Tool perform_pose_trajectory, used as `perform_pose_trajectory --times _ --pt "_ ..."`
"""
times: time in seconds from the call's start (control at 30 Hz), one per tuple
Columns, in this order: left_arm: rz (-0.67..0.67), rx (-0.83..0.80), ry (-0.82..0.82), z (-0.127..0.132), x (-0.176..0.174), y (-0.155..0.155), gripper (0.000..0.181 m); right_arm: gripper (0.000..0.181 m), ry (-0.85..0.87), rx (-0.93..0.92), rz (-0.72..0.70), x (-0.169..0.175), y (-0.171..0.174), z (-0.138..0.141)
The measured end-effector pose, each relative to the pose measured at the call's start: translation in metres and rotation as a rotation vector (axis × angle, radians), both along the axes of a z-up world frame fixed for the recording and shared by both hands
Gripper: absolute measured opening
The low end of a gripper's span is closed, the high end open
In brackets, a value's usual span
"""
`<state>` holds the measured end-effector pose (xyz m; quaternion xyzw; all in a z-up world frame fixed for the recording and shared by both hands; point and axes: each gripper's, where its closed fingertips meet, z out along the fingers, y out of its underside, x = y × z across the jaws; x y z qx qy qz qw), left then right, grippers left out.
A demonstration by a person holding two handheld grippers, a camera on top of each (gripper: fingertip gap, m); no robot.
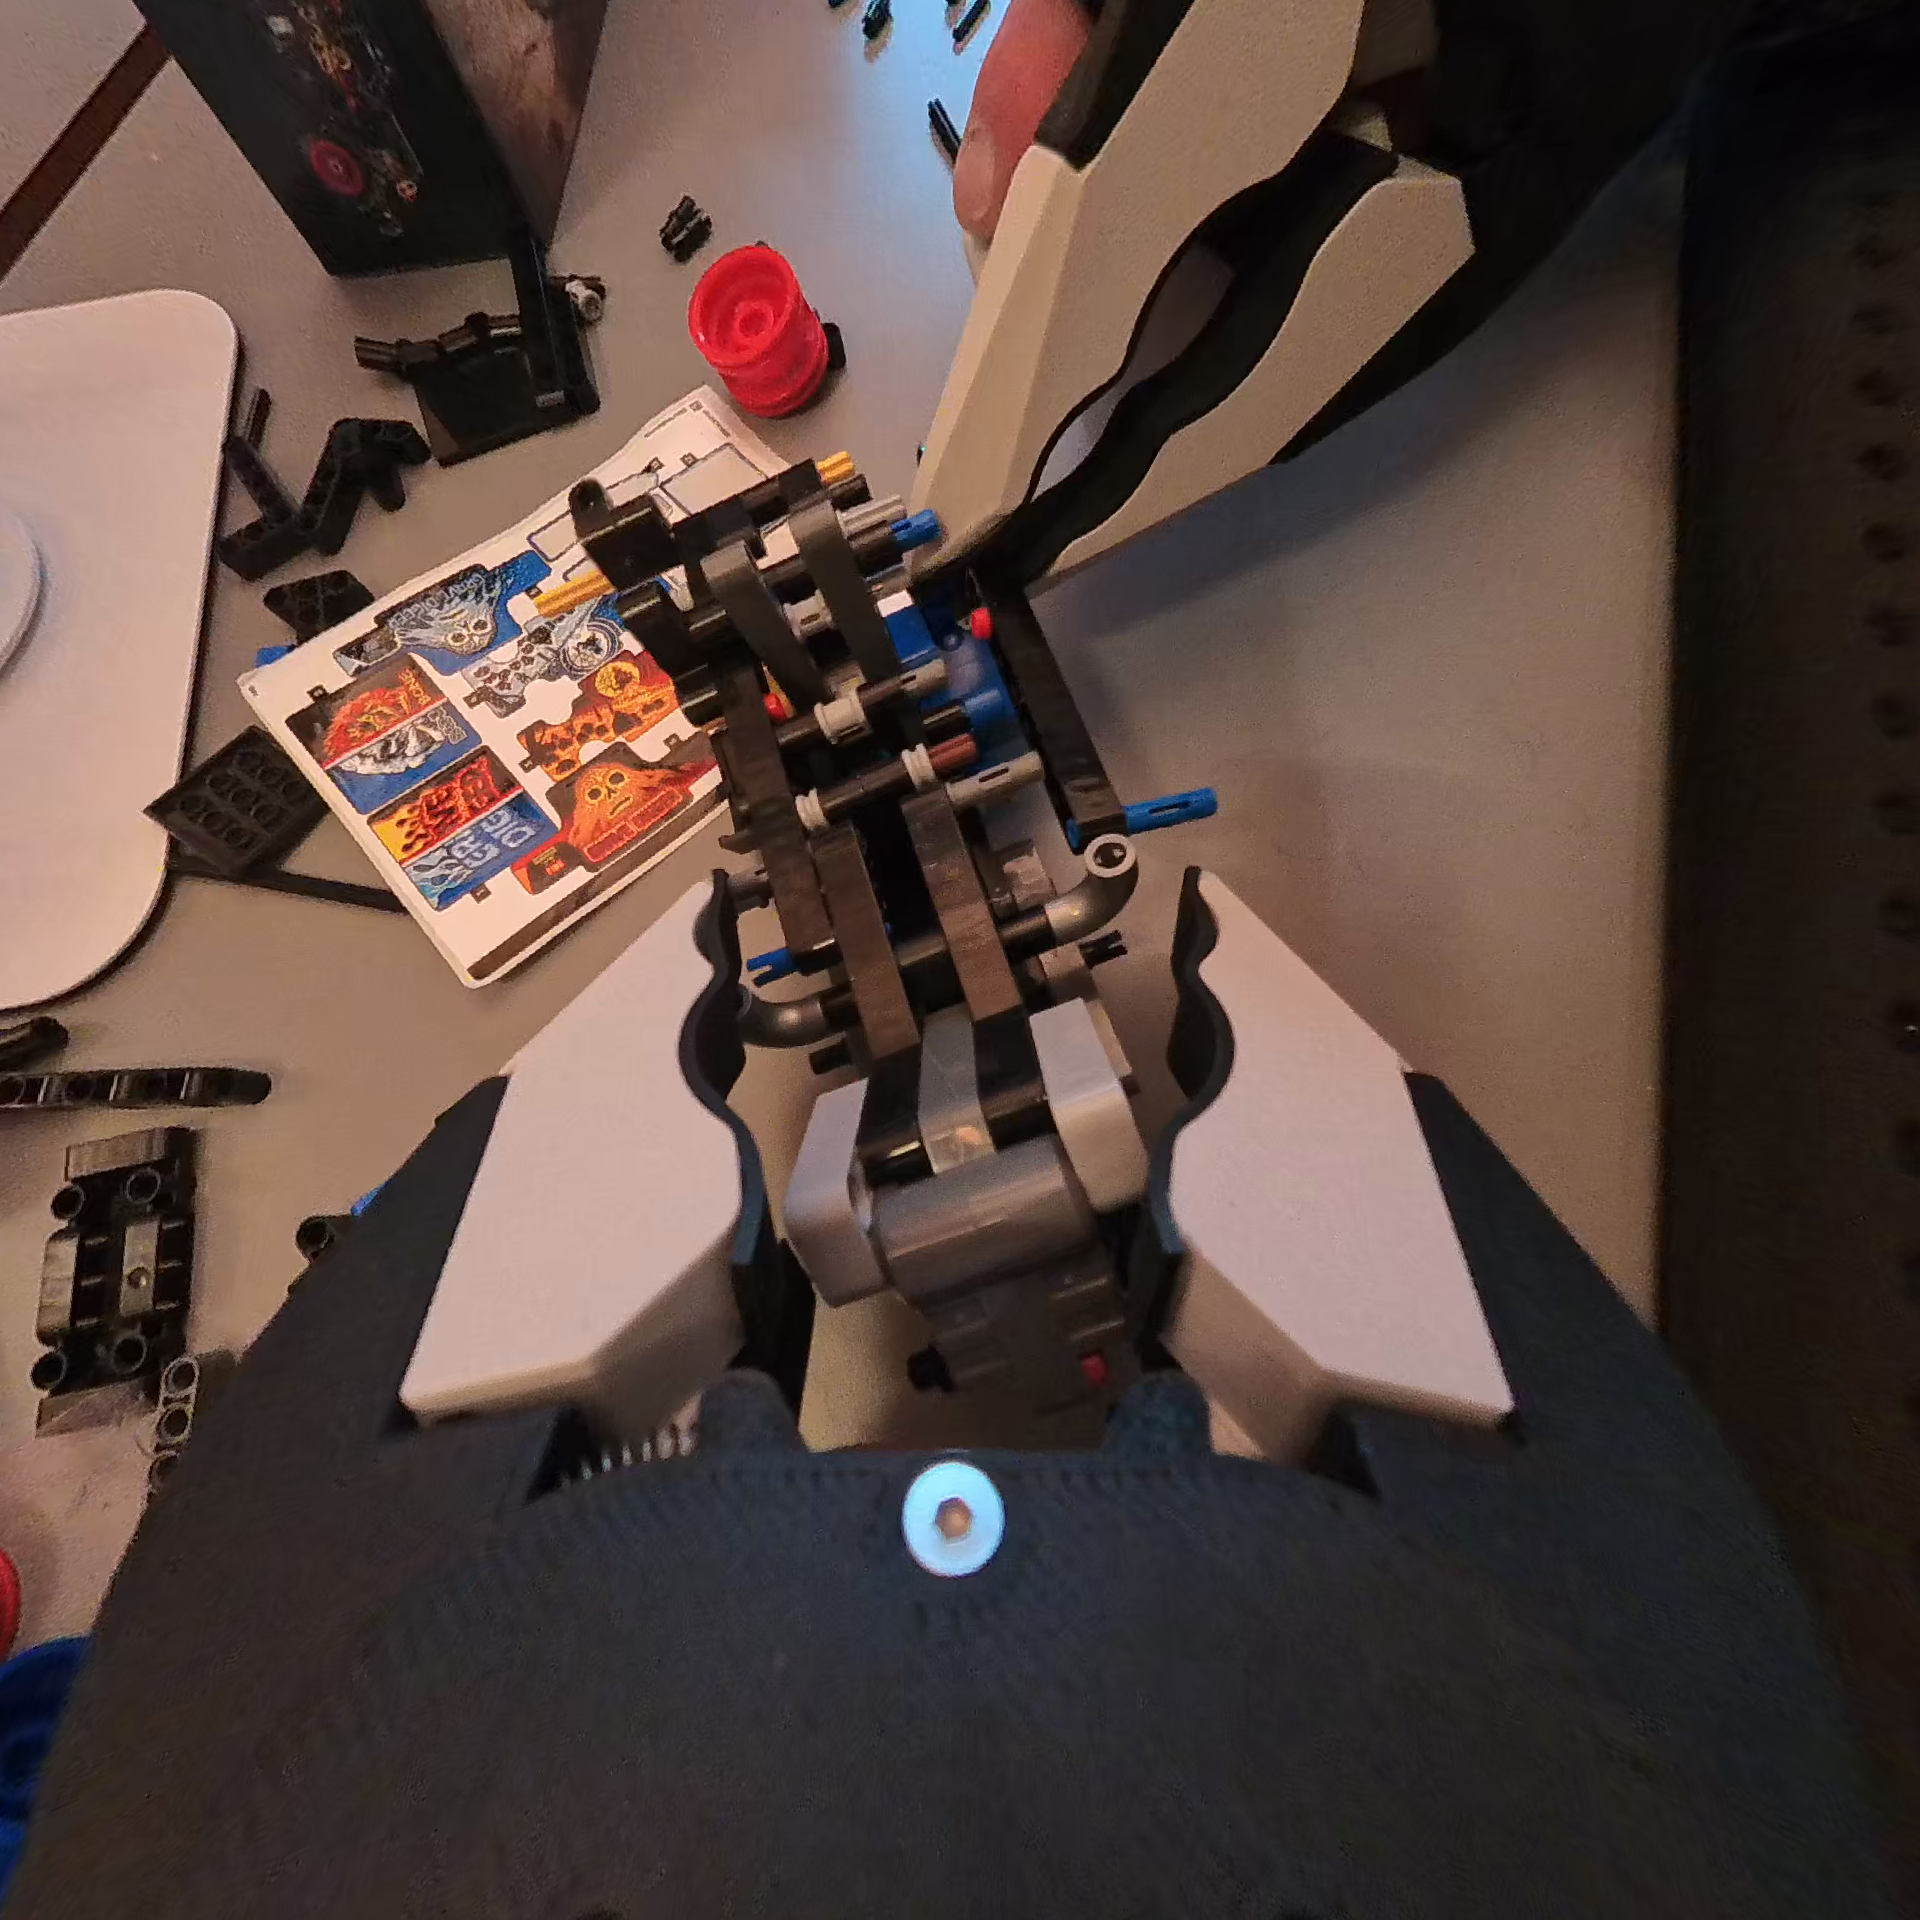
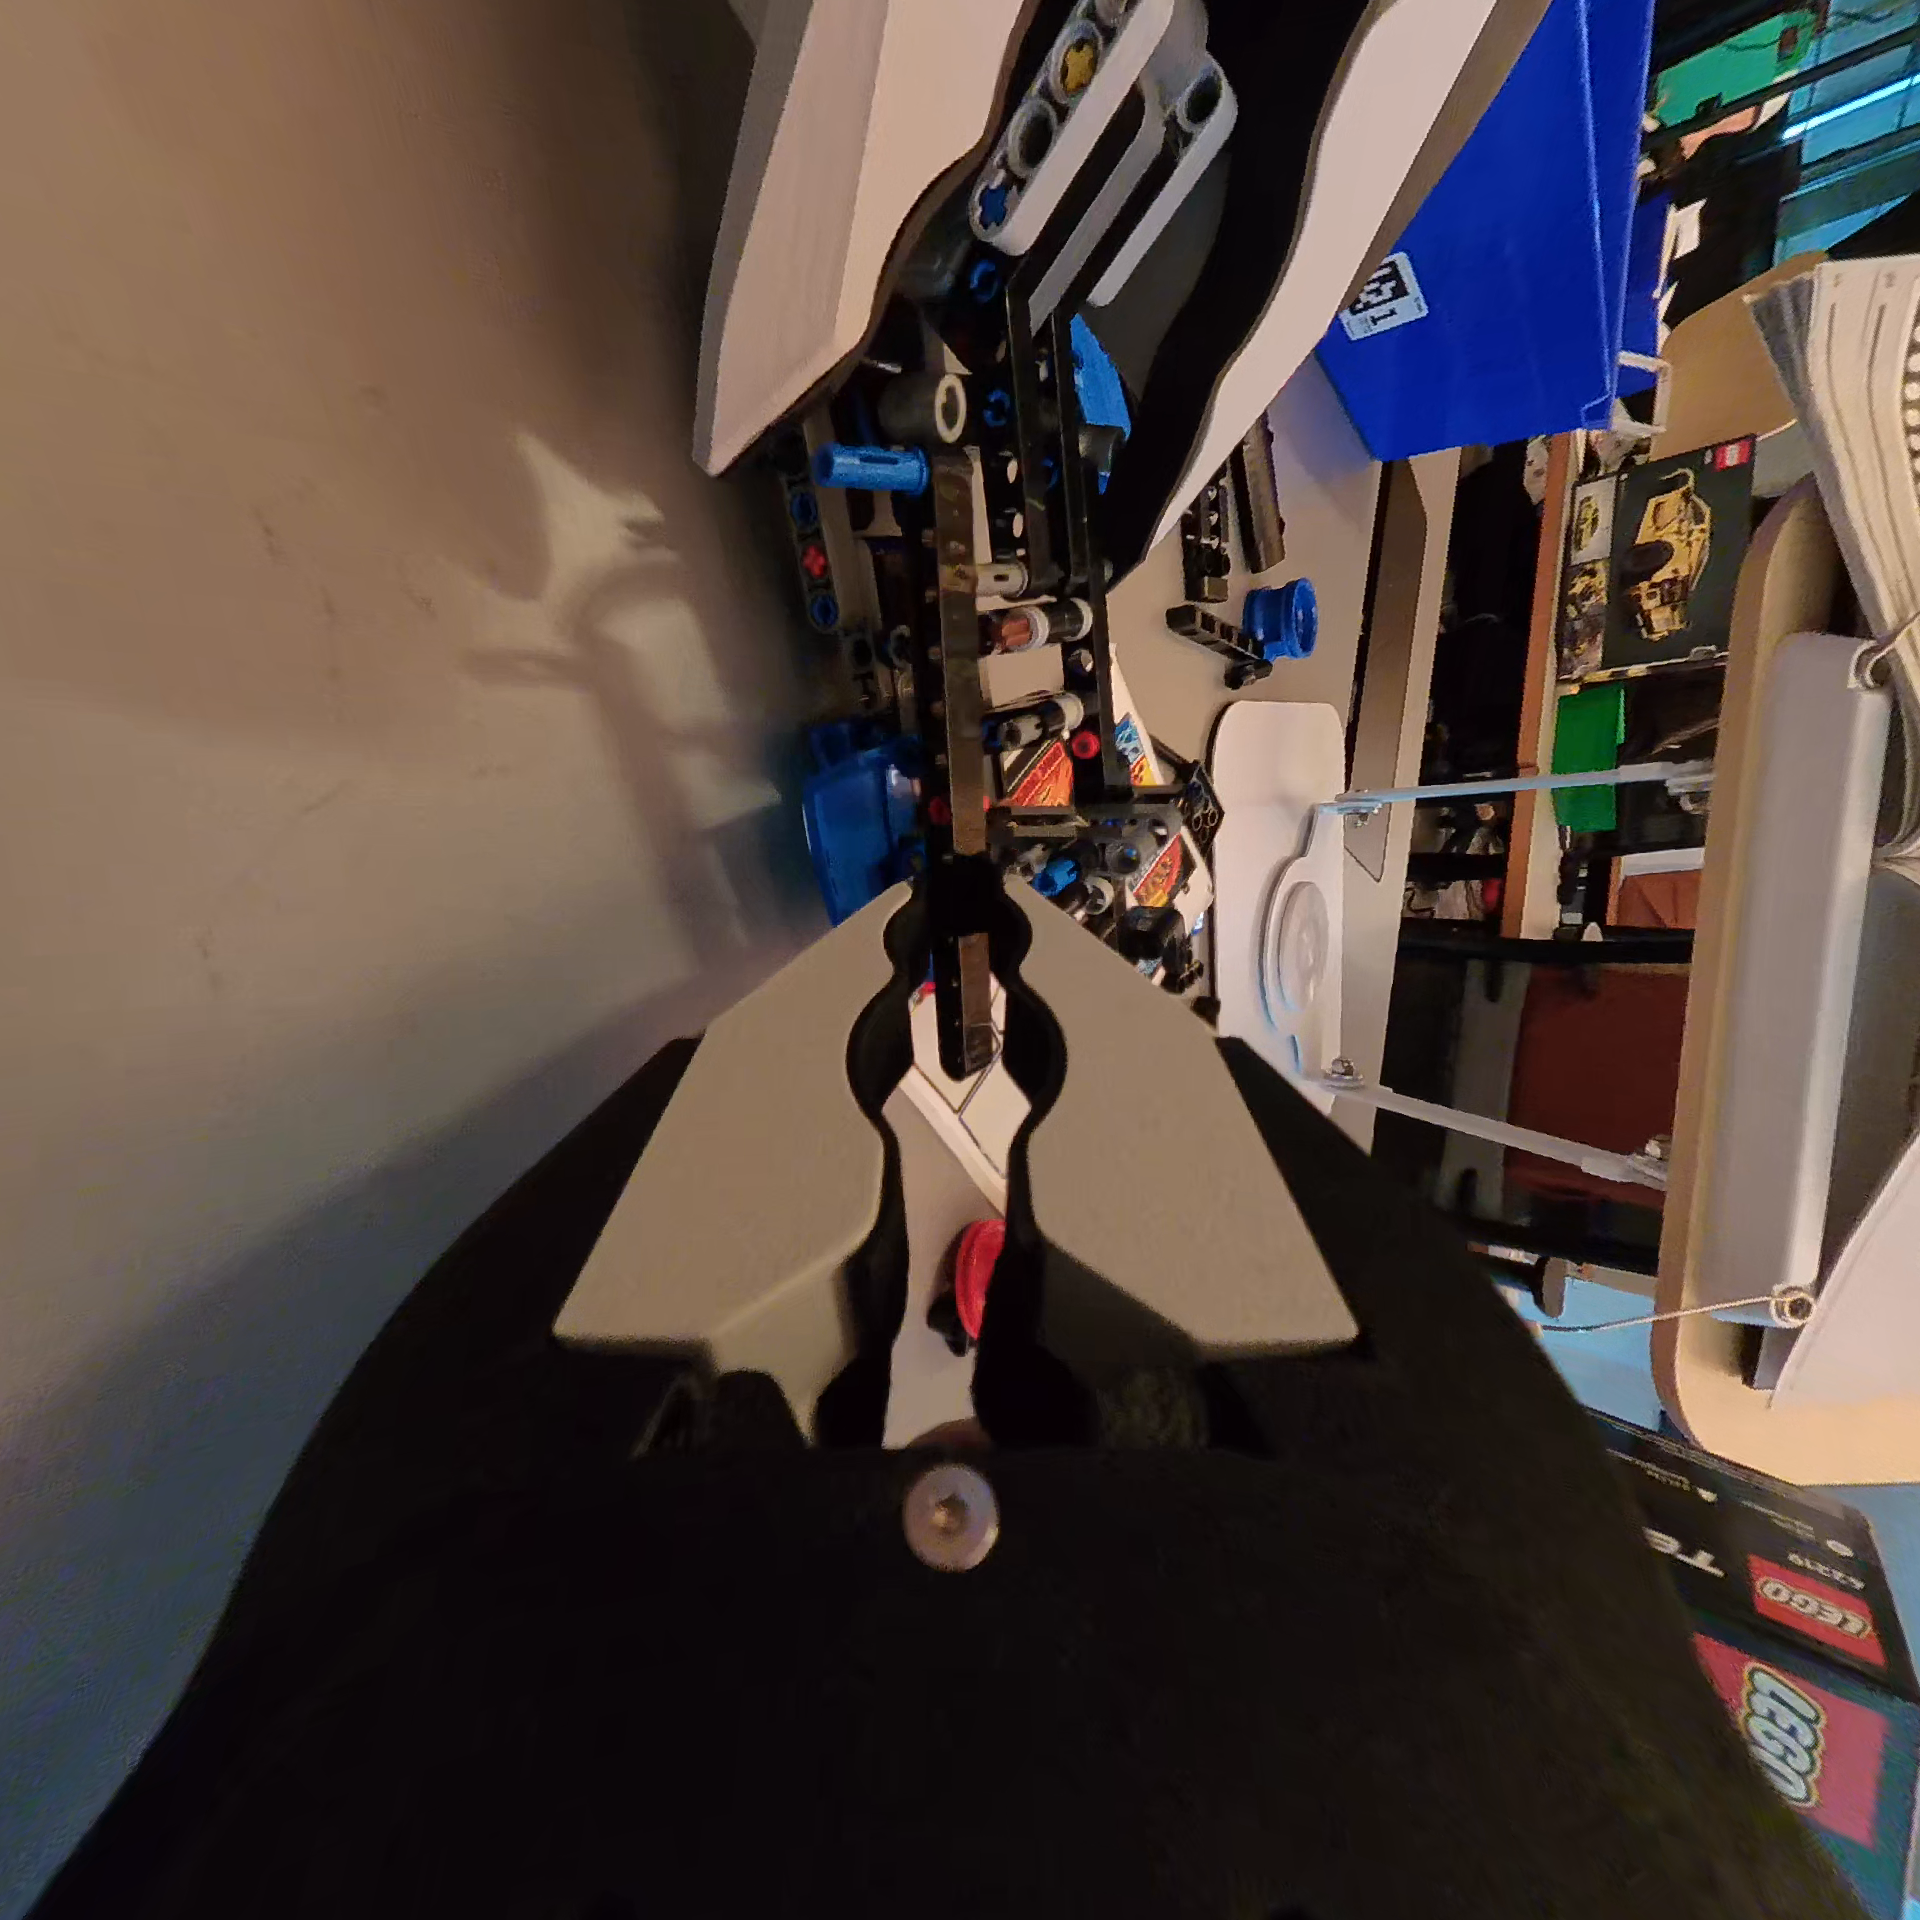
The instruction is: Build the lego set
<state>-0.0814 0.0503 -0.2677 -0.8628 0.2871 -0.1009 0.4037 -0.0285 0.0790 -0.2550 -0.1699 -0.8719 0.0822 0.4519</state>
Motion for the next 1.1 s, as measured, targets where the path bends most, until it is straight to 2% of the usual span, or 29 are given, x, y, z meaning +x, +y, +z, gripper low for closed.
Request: perform_pose_trajectory --times 0.37,0.9,1.0,1.1 --pt "-0.006 0.008 0.011 0.000 0.003 0.001 0.084 0.008 -0.050 0.014 -0.035 0.001 0.001 -0.006" --pt "0.009 0.034 -0.005 0.009 -0.001 0.001 0.086 0.008 -0.024 0.019 -0.032 -0.004 0.006 -0.001" --pt "0.010 0.056 0.015 0.011 -0.003 0.002 0.088 0.008 -0.032 0.008 -0.030 -0.006 0.006 -0.002" --pt "-0.007 0.143 0.106 0.020 -0.004 0.004 0.089 0.008 -0.057 -0.025 -0.039 -0.007 0.008 -0.005"
